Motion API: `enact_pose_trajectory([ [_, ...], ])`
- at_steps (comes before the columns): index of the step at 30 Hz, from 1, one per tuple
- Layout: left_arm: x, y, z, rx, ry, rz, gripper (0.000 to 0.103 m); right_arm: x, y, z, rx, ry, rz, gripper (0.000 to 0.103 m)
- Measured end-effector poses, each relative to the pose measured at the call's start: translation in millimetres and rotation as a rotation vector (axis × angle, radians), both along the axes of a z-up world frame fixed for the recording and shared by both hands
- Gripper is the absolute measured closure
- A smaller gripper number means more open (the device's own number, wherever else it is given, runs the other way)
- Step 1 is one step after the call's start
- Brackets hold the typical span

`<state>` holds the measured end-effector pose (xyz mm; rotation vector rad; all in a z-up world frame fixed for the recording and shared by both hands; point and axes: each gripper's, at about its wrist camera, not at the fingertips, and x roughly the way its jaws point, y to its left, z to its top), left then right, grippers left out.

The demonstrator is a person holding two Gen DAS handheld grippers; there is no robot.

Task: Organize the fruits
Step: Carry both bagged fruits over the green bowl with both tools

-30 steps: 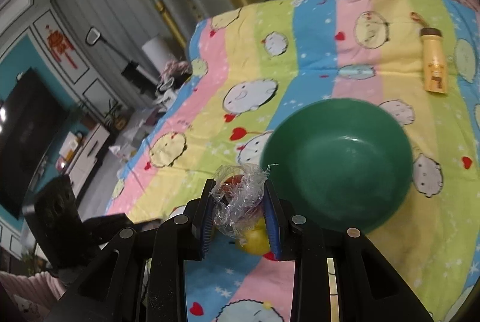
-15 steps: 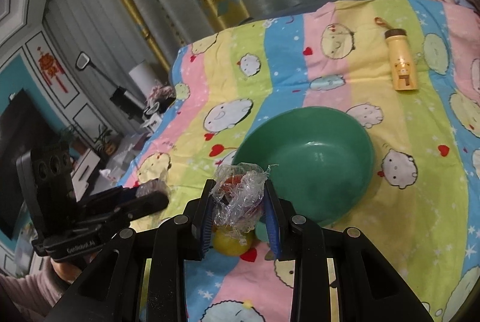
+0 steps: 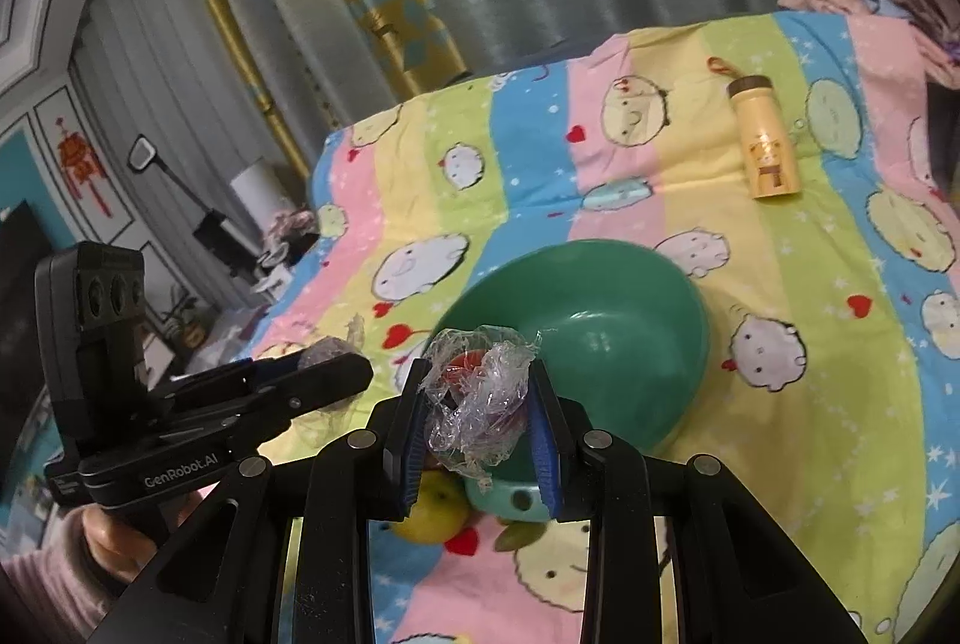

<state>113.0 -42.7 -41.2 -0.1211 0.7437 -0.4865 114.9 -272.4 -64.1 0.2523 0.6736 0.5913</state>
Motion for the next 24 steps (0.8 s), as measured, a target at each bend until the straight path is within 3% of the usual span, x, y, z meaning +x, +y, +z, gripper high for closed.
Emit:
enact_pose_trajectory([
  [24, 48, -27, -22, 0.081, 0.048, -0.015, 0.074, 27, -16, -18, 0.025, -0.012, -0.069, 0.071],
])
